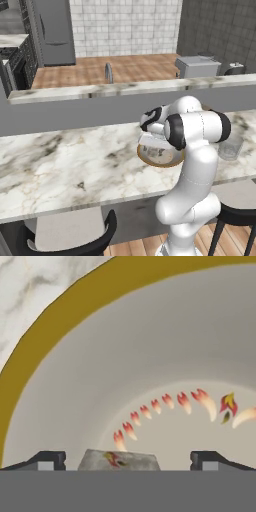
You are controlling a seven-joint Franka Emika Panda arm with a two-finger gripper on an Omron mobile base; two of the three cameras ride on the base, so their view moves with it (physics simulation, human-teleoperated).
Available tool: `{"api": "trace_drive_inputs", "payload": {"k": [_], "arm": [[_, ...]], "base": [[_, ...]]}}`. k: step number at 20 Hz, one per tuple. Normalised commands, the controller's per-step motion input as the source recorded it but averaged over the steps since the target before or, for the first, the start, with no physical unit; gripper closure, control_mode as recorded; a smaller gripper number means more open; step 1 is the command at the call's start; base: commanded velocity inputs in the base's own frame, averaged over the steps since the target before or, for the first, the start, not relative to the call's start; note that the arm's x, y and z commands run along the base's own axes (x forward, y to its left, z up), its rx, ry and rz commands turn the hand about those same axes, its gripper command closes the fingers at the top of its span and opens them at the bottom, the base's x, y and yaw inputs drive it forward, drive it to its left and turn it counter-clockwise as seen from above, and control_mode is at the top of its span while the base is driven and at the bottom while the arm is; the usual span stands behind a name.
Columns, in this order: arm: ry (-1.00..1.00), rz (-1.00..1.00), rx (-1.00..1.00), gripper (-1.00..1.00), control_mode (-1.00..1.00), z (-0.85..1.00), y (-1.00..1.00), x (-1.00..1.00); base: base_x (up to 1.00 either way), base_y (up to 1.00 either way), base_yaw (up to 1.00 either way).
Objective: There are two ice cubes in the ice bowl. Place both ice cubes in the glass cup.
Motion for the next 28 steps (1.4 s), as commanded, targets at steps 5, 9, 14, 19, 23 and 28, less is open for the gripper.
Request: {"api": "trace_drive_inputs", "payload": {"k": [5, 9, 14, 19, 23, 28], "arm": [[0.00, 0.00, -0.04, -1.00, -1.00, -0.26, 0.04, 0.00], [0.00, 0.00, -0.04, 1.00, -1.00, -0.30, 0.13, 0.00], [0.04, 0.02, -0.09, 1.00, -1.00, -0.39, 0.24, -0.08], [0.00, 0.05, -0.06, 1.00, -1.00, -0.24, 0.05, -0.47], [-0.05, 0.00, 0.00, 1.00, -1.00, 0.06, 0.01, -0.52], [-0.12, -0.02, 0.06, 1.00, -1.00, 0.81, -0.01, -0.46]], "base": [[0.00, 0.00, 0.00], [0.00, 0.00, 0.00], [0.00, 0.00, 0.00], [0.00, 0.00, 0.00], [0.00, 0.00, 0.00], [0.00, 0.00, 0.00]]}}
